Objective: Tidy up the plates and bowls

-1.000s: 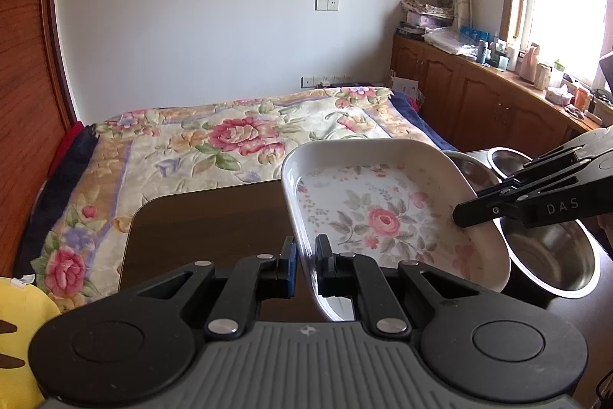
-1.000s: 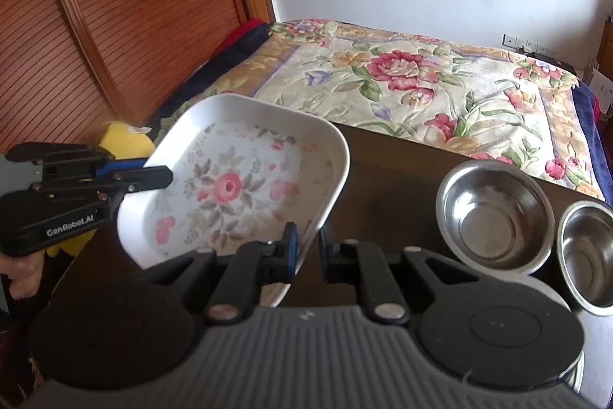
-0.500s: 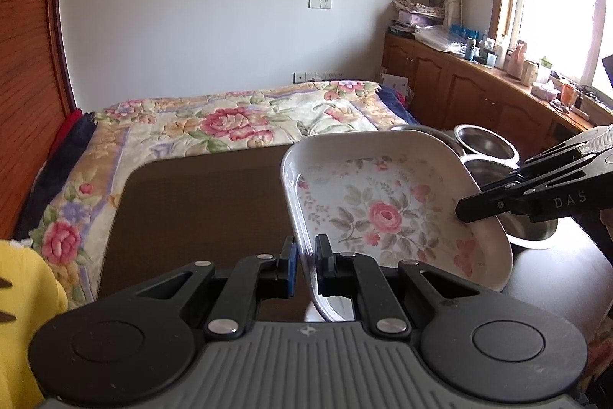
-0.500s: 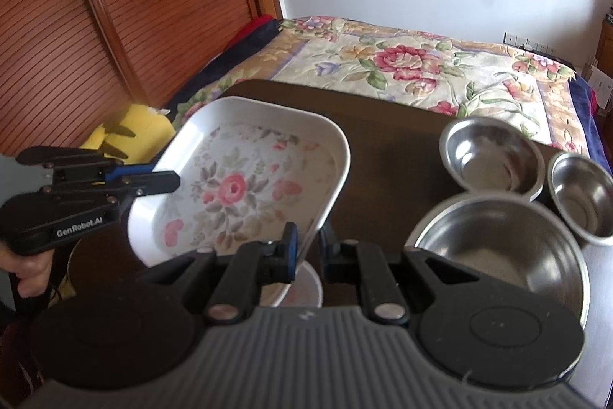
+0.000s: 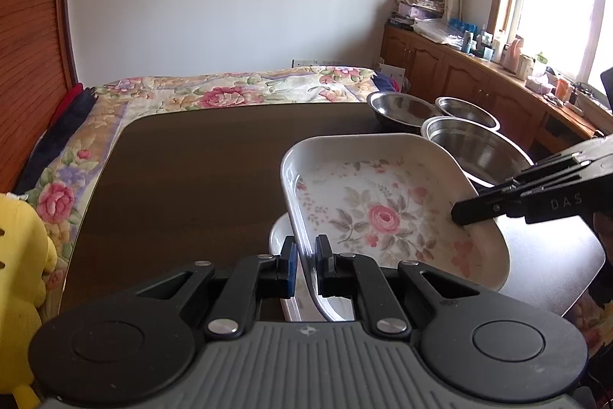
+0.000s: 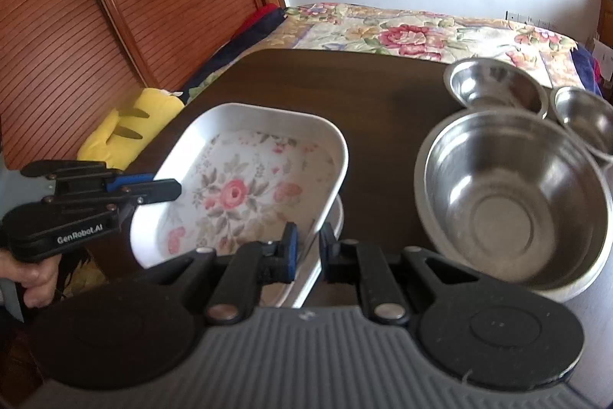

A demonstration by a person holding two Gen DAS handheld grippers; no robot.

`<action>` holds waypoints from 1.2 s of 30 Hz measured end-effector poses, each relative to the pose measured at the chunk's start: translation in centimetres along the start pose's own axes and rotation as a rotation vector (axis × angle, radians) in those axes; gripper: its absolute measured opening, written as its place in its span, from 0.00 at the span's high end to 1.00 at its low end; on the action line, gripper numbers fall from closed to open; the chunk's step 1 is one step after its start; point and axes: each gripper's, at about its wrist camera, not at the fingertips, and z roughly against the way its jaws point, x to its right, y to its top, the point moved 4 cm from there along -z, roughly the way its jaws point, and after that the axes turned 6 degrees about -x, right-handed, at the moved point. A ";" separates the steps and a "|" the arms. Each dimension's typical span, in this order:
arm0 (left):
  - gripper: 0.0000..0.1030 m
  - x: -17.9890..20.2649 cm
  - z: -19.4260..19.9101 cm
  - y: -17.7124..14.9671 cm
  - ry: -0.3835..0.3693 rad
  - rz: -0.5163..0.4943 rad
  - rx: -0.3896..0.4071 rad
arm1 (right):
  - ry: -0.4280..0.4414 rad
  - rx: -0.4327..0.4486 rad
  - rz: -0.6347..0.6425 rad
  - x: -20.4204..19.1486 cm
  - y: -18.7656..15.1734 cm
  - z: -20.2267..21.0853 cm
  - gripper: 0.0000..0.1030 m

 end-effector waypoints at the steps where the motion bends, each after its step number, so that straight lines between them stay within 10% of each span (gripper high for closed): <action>1: 0.64 0.0 0.1 -0.2 0.000 0.005 0.001 | 0.004 0.004 -0.004 0.0 -0.3 0.1 0.87; 36: 0.62 0.0 -1.5 -1.9 0.050 0.030 -0.020 | -0.011 0.070 -0.005 -0.4 -1.4 -1.3 0.85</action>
